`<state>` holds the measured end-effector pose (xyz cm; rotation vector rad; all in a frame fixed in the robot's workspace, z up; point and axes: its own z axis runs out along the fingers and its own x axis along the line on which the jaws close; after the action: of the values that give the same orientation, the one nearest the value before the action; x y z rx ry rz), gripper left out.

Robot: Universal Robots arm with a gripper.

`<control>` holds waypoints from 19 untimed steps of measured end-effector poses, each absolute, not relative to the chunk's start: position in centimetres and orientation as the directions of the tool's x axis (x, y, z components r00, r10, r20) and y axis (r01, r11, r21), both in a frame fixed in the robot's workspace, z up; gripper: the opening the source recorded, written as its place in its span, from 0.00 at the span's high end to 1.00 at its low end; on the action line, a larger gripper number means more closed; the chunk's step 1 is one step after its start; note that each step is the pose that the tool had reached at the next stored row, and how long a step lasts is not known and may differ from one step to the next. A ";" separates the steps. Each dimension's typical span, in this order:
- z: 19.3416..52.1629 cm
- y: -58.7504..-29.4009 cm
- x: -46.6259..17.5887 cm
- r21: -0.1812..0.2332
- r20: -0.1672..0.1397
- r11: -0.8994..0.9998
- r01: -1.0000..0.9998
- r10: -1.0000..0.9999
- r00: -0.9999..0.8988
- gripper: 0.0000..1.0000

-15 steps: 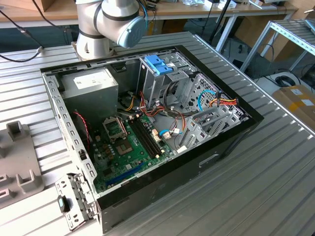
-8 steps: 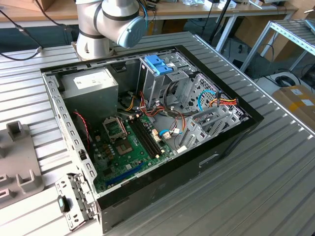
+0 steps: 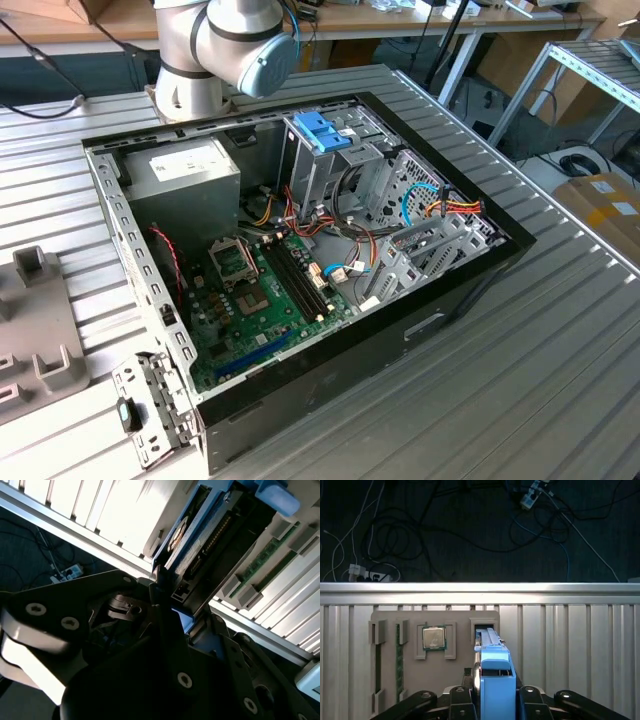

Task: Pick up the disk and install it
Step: 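Pick up the disk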

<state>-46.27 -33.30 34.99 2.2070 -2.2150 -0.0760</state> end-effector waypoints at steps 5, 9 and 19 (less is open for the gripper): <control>35.6 -33.3 -46.3 0.044 -0.024 0.003 -0.999 -1.000 -0.004 0.63; 39.0 -33.3 -46.3 0.044 -0.024 0.003 -0.999 -1.000 -0.004 0.63; 40.7 -33.3 -46.3 0.044 -0.024 0.003 -0.999 -1.000 -0.004 0.63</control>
<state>-46.27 -33.30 40.68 2.2070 -2.2151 -0.0759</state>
